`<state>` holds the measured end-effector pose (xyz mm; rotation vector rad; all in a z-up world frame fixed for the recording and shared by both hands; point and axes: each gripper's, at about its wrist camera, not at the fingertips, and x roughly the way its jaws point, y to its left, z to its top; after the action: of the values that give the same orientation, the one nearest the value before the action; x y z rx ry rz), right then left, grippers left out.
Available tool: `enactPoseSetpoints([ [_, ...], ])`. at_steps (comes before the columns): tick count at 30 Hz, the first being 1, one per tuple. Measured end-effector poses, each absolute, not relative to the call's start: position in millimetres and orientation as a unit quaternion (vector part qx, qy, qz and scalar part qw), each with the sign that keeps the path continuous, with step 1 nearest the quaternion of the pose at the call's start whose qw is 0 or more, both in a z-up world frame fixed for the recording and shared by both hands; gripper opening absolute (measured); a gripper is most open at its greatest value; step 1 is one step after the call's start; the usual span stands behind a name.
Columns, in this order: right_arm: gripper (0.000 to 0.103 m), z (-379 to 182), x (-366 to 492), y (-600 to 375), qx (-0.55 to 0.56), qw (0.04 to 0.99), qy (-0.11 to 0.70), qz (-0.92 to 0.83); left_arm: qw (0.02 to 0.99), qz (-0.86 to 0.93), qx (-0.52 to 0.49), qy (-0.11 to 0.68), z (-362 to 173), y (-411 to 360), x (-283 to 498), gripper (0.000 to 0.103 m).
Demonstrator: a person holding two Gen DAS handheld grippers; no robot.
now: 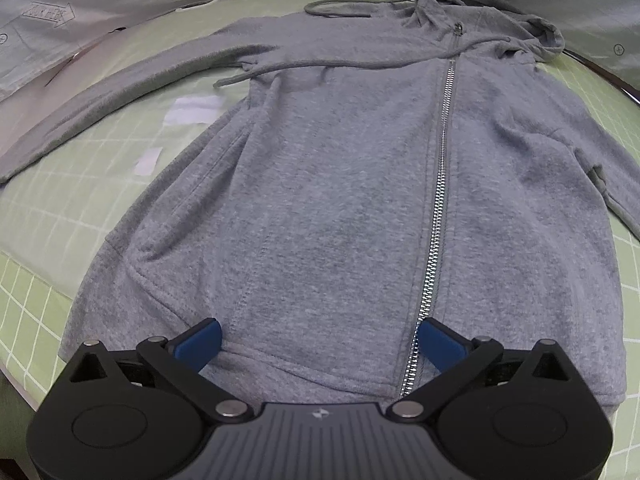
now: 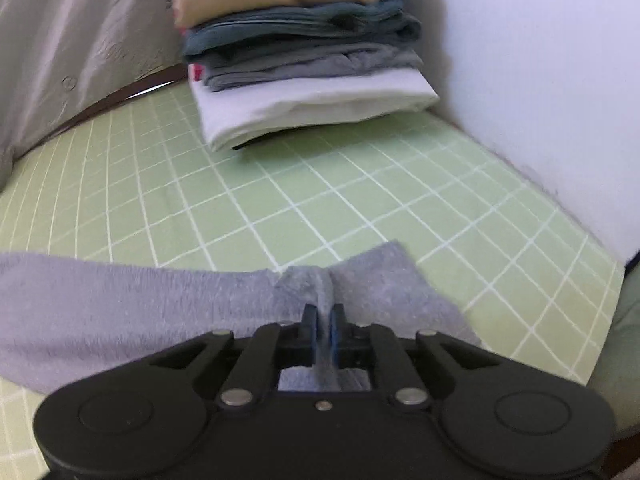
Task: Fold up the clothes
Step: 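Grasp the hoodie side with the right gripper, fold it over toward the zipper, release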
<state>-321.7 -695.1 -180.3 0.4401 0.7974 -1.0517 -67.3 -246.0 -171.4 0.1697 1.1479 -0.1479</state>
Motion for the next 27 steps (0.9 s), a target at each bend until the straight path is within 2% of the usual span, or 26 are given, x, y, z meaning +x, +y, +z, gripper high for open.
enactPoseSetpoints([
  [1, 0.014, -181, -319, -694, 0.201, 0.764, 0.371, -0.488, 0.834, -0.074, 0.081, 0.541, -171, -245, -68, 0.103],
  [3, 0.033, -181, -314, -692, 0.201, 0.755, 0.375, -0.499, 0.835, -0.086, 0.079, 0.537, -168, -241, -70, 0.103],
  [4, 0.051, -180, -311, -689, 0.192, 0.752, 0.378, -0.504, 0.839, -0.093, 0.072, 0.532, -163, -237, -72, 0.103],
  [5, 0.061, -178, -308, -686, 0.181, 0.750, 0.380, -0.509, 0.845, -0.094, 0.062, 0.522, -157, -230, -73, 0.103],
  [6, 0.066, -176, -304, -680, 0.166, 0.752, 0.381, -0.512, 0.852, -0.094, 0.053, 0.512, -150, -223, -74, 0.102],
  [8, 0.087, -170, -296, -665, 0.138, 0.758, 0.380, -0.512, 0.870, -0.082, 0.041, 0.485, -135, -204, -74, 0.101],
  [9, 0.089, -167, -291, -656, 0.126, 0.763, 0.377, -0.510, 0.878, -0.075, 0.035, 0.472, -128, -194, -73, 0.100],
  [11, 0.091, -161, -279, -636, 0.116, 0.774, 0.375, -0.496, 0.883, -0.063, 0.026, 0.465, -120, -171, -63, 0.093],
  [13, 0.091, -156, -265, -613, 0.129, 0.788, 0.373, -0.473, 0.882, -0.058, 0.019, 0.468, -117, -149, -53, 0.080],
  [16, 0.089, -151, -242, -573, 0.179, 0.813, 0.367, -0.415, 0.873, -0.073, 0.017, 0.482, -124, -123, -38, 0.067],
  [18, 0.082, -148, -225, -547, 0.232, 0.829, 0.360, -0.359, 0.867, -0.092, 0.017, 0.489, -129, -114, -29, 0.066],
  [20, 0.065, -148, -208, -521, 0.297, 0.840, 0.353, -0.287, 0.864, -0.112, 0.016, 0.492, -133, -107, -24, 0.066],
  [22, 0.056, -150, -195, -500, 0.359, 0.839, 0.341, -0.226, 0.860, -0.129, 0.013, 0.494, -135, -102, -18, 0.068],
  [25, 0.056, -154, -177, -474, 0.408, 0.831, 0.339, -0.168, 0.855, -0.162, 0.014, 0.493, -137, -103, -12, 0.068],
  [27, 0.057, -154, -165, -458, 0.392, 0.835, 0.356, -0.152, 0.851, -0.182, 0.023, 0.491, -140, -105, -9, 0.067],
])
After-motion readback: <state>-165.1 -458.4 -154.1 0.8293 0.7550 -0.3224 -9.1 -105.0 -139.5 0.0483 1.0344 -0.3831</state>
